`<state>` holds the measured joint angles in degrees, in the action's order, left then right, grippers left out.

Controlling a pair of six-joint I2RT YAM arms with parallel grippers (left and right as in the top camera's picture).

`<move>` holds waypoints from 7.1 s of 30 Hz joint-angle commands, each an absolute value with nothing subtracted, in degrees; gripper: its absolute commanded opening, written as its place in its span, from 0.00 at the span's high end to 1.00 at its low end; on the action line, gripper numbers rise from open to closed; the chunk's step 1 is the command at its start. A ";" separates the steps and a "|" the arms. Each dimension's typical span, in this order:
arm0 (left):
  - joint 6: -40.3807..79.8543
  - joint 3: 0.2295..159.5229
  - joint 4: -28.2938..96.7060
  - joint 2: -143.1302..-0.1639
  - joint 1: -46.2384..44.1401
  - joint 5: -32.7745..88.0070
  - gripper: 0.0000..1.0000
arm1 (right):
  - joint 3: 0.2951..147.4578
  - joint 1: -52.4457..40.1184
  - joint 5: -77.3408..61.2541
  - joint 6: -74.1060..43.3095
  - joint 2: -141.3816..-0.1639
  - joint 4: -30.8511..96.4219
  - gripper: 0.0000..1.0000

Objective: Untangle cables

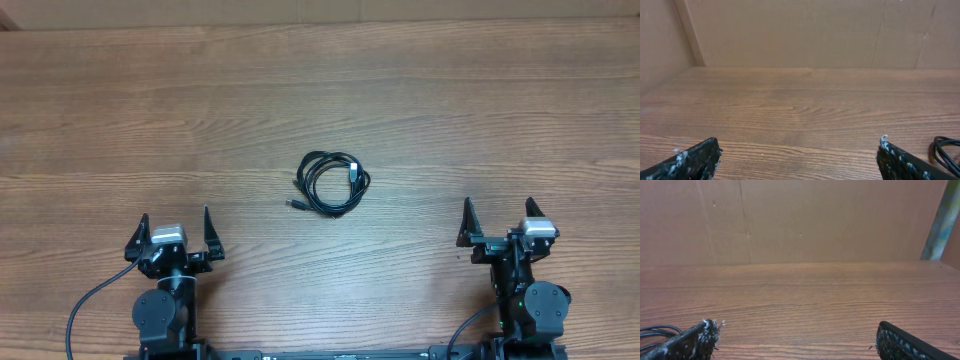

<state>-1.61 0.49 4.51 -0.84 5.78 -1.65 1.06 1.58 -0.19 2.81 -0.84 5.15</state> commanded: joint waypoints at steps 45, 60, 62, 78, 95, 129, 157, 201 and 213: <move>-0.86 0.30 4.45 -0.23 6.39 -1.04 0.00 | 0.45 2.00 -0.47 2.90 -0.16 4.84 0.00; -0.86 0.30 4.45 -0.23 6.39 -1.02 0.00 | 0.45 2.00 -0.47 2.90 -0.16 4.84 0.00; -0.86 0.30 4.45 -0.23 6.39 -1.02 0.01 | 0.45 2.00 -0.47 2.90 -0.16 4.84 0.00; -0.86 0.30 4.45 -0.23 6.39 -1.02 0.00 | 0.45 2.00 -0.47 2.90 -0.16 4.84 0.00; -0.86 0.30 4.45 -0.23 6.39 -1.02 0.01 | 0.45 2.00 -0.47 2.90 -0.16 4.84 0.00; -0.86 0.30 4.45 -0.27 6.39 -1.02 0.00 | 0.45 2.00 -0.47 2.90 -0.16 4.84 0.00; 5.65 1.50 -8.08 -0.27 6.35 5.63 0.00 | 3.22 1.89 -8.86 0.45 -0.16 -10.00 0.00; 14.94 67.26 40.25 -36.71 6.35 49.63 0.00 | 64.31 1.89 -40.18 -7.92 -23.70 54.41 0.00; 17.89 66.63 44.84 -36.88 6.35 38.37 0.00 | 64.23 1.89 -26.28 -9.34 -23.70 52.77 0.00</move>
<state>16.93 66.17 44.49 -36.67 5.78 45.28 63.44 1.58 -32.77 -7.99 -23.55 52.82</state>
